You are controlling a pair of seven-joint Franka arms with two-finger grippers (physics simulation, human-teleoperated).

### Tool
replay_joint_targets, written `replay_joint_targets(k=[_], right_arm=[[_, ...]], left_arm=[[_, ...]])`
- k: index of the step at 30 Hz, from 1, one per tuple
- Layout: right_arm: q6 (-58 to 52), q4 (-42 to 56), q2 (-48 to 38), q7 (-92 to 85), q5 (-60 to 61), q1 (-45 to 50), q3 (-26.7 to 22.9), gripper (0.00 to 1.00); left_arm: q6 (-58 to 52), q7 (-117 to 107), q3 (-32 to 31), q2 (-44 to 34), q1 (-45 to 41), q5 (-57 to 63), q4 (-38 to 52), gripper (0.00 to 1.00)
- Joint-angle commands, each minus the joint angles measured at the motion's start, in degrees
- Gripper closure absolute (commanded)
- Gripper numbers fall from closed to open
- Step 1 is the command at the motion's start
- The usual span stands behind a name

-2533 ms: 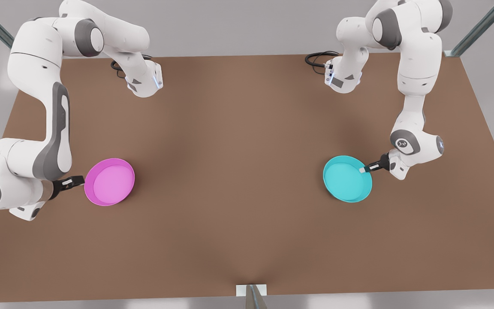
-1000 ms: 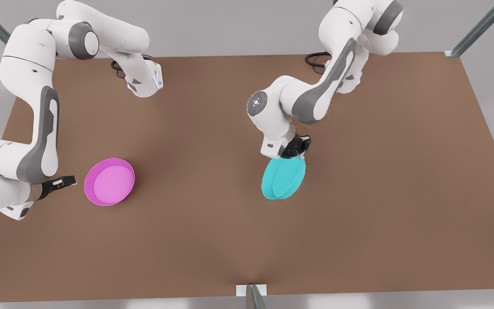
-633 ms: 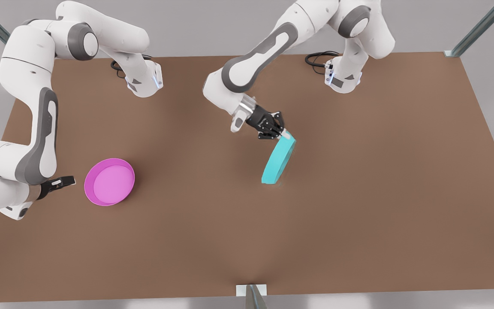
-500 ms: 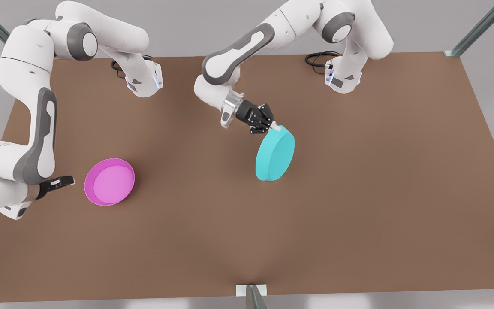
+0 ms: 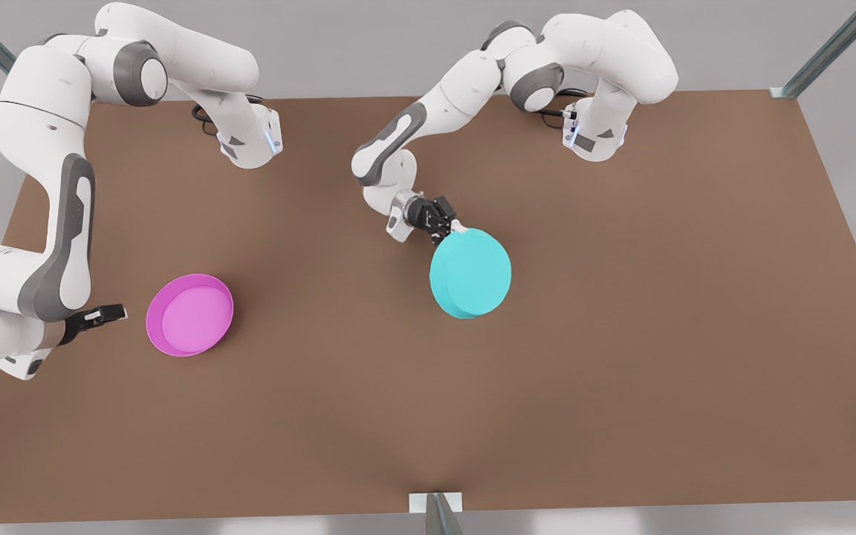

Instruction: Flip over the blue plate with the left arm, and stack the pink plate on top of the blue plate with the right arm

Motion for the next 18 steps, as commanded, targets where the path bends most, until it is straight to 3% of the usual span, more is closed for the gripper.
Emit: replay_joint_targets(k=[1, 3, 4, 5, 9, 13, 18], right_arm=[[0.0, 0.0, 0.0, 0.0, 0.0, 0.0, 0.0, 0.0], [0.0, 0.0, 0.0, 0.0, 0.0, 0.0, 0.0, 0.0], [0.0, 0.0, 0.0, 0.0, 0.0, 0.0, 0.0, 0.0], [0.0, 0.0, 0.0, 0.0, 0.0, 0.0, 0.0, 0.0], [0.4, 0.0, 0.1, 0.0, -0.1, 0.0, 0.0, 0.0], [0.4, 0.0, 0.0, 0.0, -0.1, 0.0, 0.0, 0.0], [0.4, 0.0, 0.1, 0.0, -0.1, 0.1, 0.0, 0.0]], left_arm=[[0.0, -0.2, 0.0, 0.2, -0.2, -0.3, 0.1, 0.79], [-0.5, -0.2, -0.2, 0.8, -0.5, -0.6, 0.2, 0.79], [-0.5, 0.4, -0.2, 0.7, -0.5, -1.5, 0.3, 0.65], [-0.5, 0.7, -0.2, 0.6, -0.8, -1.6, 0.3, 0.01], [-0.5, 2.2, -0.5, 0.3, -3.4, -3.9, 0.3, 0.01], [0.3, 2.7, -0.6, -0.9, -11.6, -14.5, 0.2, 0.0], [5.1, 10.9, -11.7, -1.6, -12.1, -19.4, 0.6, 0.0]])
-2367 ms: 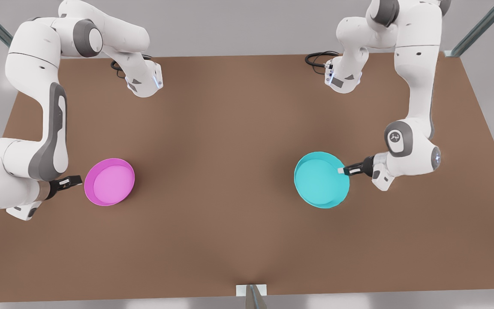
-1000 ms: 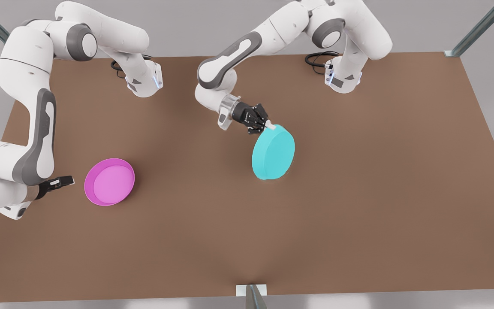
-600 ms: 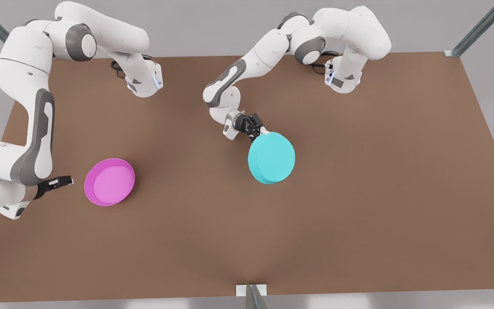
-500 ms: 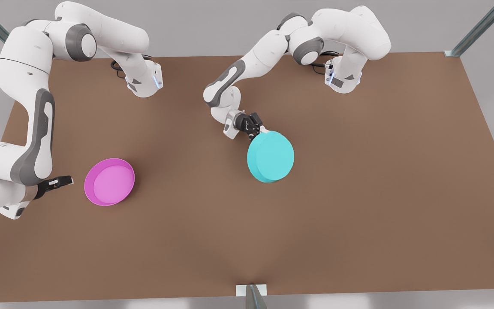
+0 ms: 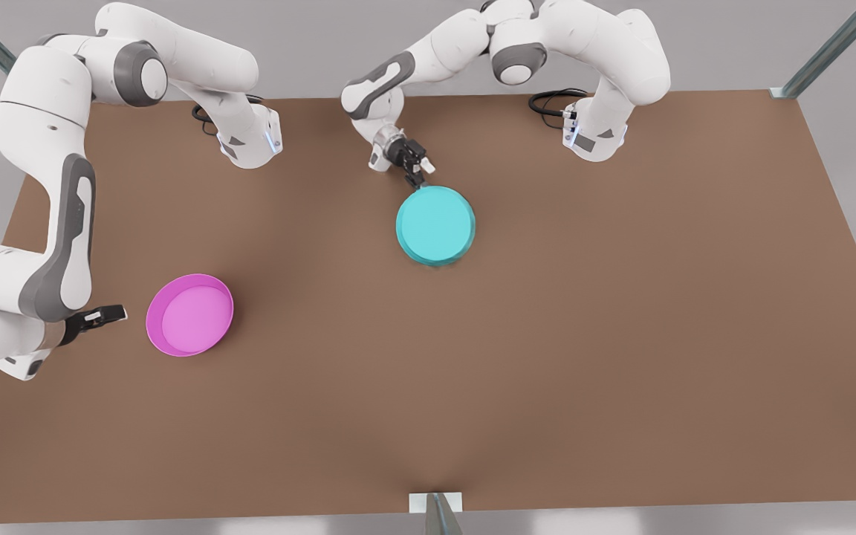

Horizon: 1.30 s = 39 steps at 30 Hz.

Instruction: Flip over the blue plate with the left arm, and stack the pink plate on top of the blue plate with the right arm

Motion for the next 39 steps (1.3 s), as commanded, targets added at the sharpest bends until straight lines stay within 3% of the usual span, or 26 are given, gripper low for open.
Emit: replay_joint_targets(k=[1, 5, 7, 12, 16, 17, 19, 20, 22, 24, 27, 39], right_arm=[[0.0, 0.0, 0.0, 0.0, 0.0, 0.0, 0.0, 0.0], [0.1, 0.0, -0.1, 0.1, 0.0, 0.0, 0.0, 0.0], [0.0, 0.0, -0.1, 0.0, 0.0, 0.0, 0.0, 0.0], [0.0, 0.0, -0.1, 0.1, 0.0, 0.0, 0.0, 0.0], [0.1, -1.5, 1.0, -1.2, 6.1, -0.3, 0.0, 0.0], [1.8, -1.6, 3.7, -4.7, 8.7, -2.5, 0.0, 0.0], [4.0, -2.1, 5.4, -7.9, 8.7, -4.4, 0.0, 0.0], [6.1, -3.8, 5.4, -9.1, 8.9, -5.3, 0.0, 0.0], [10.0, -7.9, 5.3, -11.2, 10.6, -6.9, 0.0, 0.0], [11.6, -9.8, 5.2, -11.7, 10.9, -8.0, 0.1, 0.0], [16.1, -14.0, 4.7, -15.6, 13.4, -10.3, 0.2, 0.0], [21.5, -25.8, 3.5, -13.3, 25.9, -17.0, 0.0, 0.0]], left_arm=[[1.2, 0.1, -0.9, -1.6, 0.1, -7.4, 0.0, 0.0], [11.4, -0.4, -3.5, -4.9, 0.8, -19.2, 4.5, 0.0], [15.1, 0.2, -3.1, -11.7, 5.7, -27.1, 2.9, 0.0], [22.4, 11.5, -3.7, -26.0, 43.1, -29.2, 2.6, 0.0], [29.5, 33.4, -2.9, -41.4, 67.9, -47.1, 1.4, 0.0], [35.5, 40.2, -0.3, -51.3, 73.7, -53.2, -8.2, 0.0], [33.3, 54.5, 12.5, -60.7, 74.0, -62.8, -13.3, 0.0], [33.5, 59.0, 15.2, -65.3, 75.0, -63.7, -17.9, 0.0], [35.6, 62.0, 15.2, -64.5, 77.5, -65.1, -16.8, 0.0], [31.9, 62.3, 14.8, -54.8, 75.5, -65.1, -6.6, 0.0], [30.4, 61.5, 15.4, -50.5, 71.6, -65.3, -1.9, 0.01], [35.2, 62.3, 16.5, -51.1, 71.1, -65.1, -2.7, 0.0]])
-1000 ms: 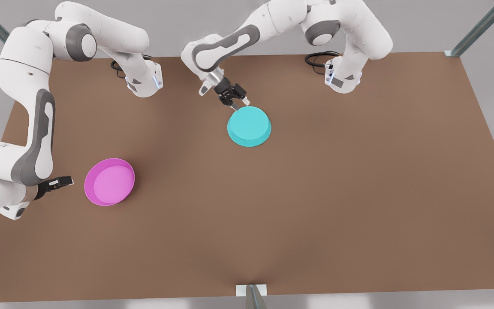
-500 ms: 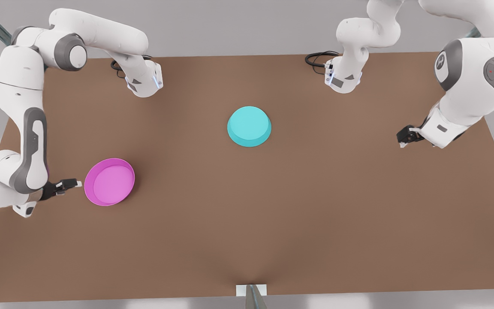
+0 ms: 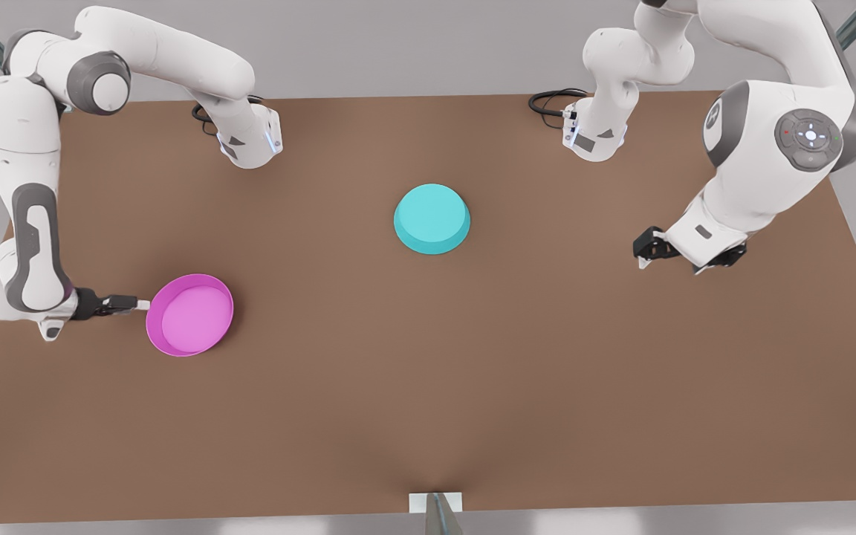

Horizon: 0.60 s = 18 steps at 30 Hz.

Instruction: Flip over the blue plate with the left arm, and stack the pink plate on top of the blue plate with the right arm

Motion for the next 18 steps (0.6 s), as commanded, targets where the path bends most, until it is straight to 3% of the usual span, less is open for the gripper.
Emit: replay_joint_targets(k=[1, 18], right_arm=[[0.0, 0.0, 0.0, 0.3, 0.0, 0.1, 0.0, 0.0], [3.2, -1.3, 1.1, 0.5, 4.0, 1.9, 0.3, 0.0]], left_arm=[[-0.1, 0.0, 0.0, 0.0, 0.0, -0.1, 0.0, 0.0], [-0.4, 0.0, 0.0, 0.2, 0.3, -1.5, -1.0, 0.0]])
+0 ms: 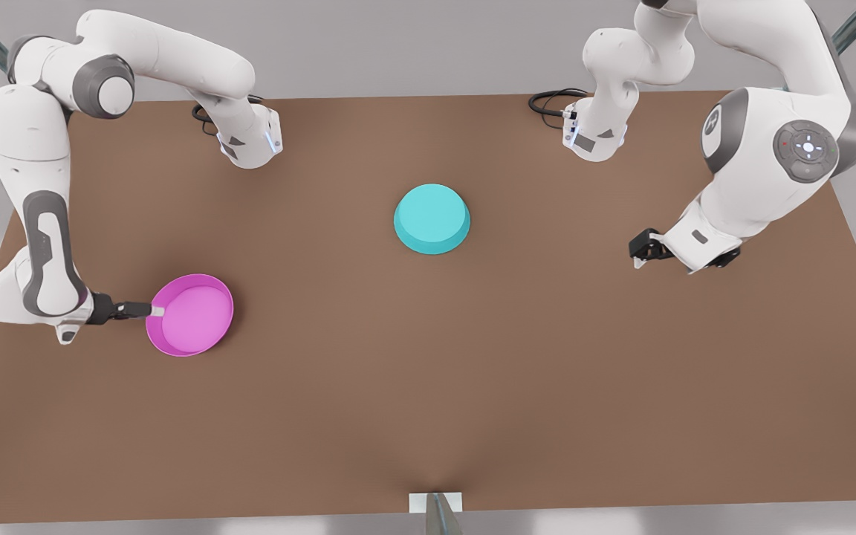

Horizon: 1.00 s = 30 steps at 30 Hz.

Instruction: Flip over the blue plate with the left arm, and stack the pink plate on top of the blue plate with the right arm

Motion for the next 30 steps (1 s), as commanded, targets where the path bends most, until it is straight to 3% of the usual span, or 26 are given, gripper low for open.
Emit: replay_joint_targets(k=[1, 4, 9, 12, 30], right_arm=[[0.0, 0.0, 0.1, 0.0, 0.0, 0.0, 0.0, 0.0], [0.6, 0.0, 0.2, 0.0, 0.0, 0.0, 0.0, 0.0], [0.6, 0.0, 0.6, -0.1, -0.1, 0.1, 0.0, 0.13], [0.5, 0.0, 0.6, -0.1, -0.2, 0.3, 0.0, 0.31], [0.6, 0.3, 1.5, -0.1, -3.2, 1.4, -0.3, 0.35]], left_arm=[[0.0, 0.0, 0.0, 0.0, 0.0, 0.0, 0.0, 0.0], [-0.1, -0.4, -0.1, 0.0, 0.0, 0.0, 0.0, 0.0], [-0.1, -0.4, -0.1, -0.1, 0.0, -1.2, -0.7, 0.0], [-0.1, -0.4, -0.1, 0.0, 0.0, -1.2, -0.7, 0.0], [-0.1, -0.4, -0.2, 0.2, 0.0, -1.2, -0.7, 0.0]])
